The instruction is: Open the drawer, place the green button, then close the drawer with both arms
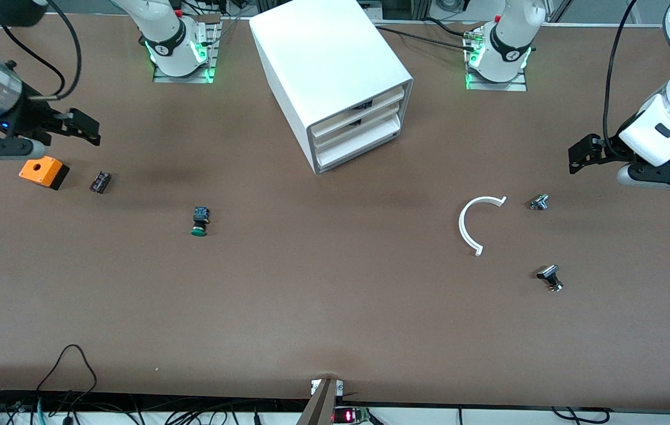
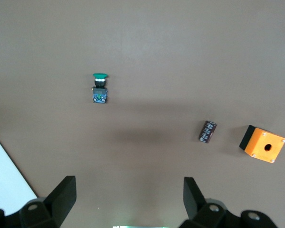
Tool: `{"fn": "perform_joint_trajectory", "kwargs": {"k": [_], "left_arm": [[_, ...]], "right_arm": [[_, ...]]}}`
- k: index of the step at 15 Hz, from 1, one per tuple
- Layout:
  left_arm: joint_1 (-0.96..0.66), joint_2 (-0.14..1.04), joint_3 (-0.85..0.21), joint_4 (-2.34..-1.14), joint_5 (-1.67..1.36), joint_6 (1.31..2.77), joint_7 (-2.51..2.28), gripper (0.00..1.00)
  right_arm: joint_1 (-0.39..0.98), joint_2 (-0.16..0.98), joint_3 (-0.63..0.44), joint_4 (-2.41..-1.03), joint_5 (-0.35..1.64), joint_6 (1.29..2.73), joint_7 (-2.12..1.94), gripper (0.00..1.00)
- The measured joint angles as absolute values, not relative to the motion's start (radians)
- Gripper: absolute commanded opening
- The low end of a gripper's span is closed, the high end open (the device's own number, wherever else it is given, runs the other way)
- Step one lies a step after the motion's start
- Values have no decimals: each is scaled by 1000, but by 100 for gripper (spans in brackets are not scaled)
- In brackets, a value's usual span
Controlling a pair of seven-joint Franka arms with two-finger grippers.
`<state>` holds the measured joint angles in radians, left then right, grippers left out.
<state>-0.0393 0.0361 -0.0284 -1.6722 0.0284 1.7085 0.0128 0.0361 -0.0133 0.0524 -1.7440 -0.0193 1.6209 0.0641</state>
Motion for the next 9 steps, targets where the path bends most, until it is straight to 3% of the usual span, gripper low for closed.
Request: {"fn": "perform_joint_trajectory", "kwargs": {"k": [9], "left_arm": [[-41,37,-41,-1670,28,1692,15,100]], "right_arm": [[83,104,54,-1806,17,1851,82,100]]}}
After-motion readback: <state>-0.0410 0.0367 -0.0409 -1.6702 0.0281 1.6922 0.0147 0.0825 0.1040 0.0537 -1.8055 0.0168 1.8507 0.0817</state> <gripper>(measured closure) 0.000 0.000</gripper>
